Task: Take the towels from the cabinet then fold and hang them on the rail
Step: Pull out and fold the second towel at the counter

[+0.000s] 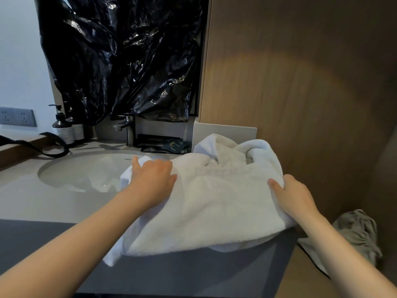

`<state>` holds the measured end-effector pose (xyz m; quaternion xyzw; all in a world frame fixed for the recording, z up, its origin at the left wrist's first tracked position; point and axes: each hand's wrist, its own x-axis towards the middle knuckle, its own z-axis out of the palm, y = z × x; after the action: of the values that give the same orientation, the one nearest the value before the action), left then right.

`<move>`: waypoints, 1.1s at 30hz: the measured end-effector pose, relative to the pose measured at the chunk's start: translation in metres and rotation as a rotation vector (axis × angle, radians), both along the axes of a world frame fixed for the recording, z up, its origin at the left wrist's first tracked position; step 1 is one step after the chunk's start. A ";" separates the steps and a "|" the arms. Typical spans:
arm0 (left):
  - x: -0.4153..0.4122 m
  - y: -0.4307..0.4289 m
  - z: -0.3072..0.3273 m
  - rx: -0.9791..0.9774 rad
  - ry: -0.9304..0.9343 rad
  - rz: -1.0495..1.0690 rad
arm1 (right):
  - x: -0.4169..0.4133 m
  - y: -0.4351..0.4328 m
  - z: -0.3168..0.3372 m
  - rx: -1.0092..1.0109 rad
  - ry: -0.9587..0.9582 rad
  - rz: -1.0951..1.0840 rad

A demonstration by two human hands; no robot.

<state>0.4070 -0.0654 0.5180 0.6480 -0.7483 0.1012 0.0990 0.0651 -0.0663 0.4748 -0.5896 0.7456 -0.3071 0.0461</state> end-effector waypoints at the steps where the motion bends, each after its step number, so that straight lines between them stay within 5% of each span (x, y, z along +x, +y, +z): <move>1: -0.003 -0.002 -0.002 0.011 -0.002 -0.016 | 0.001 0.000 0.001 -0.035 -0.009 0.014; 9: -0.029 -0.029 0.002 0.020 0.028 -0.104 | 0.006 -0.005 -0.003 -0.185 0.003 0.061; 15: -0.064 -0.051 0.006 -0.055 0.106 -0.370 | 0.004 -0.011 -0.020 -0.184 -0.049 0.052; 24: -0.122 -0.114 0.017 0.418 0.077 -0.373 | 0.001 -0.010 -0.019 -0.210 -0.060 0.093; 33: -0.119 -0.123 0.012 0.530 0.474 -0.548 | -0.003 -0.008 0.000 -0.195 -0.161 0.051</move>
<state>0.2877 -0.1883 0.5304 0.4340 -0.8492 -0.2753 0.1214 0.0622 -0.0744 0.4753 -0.5837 0.6908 -0.4231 0.0559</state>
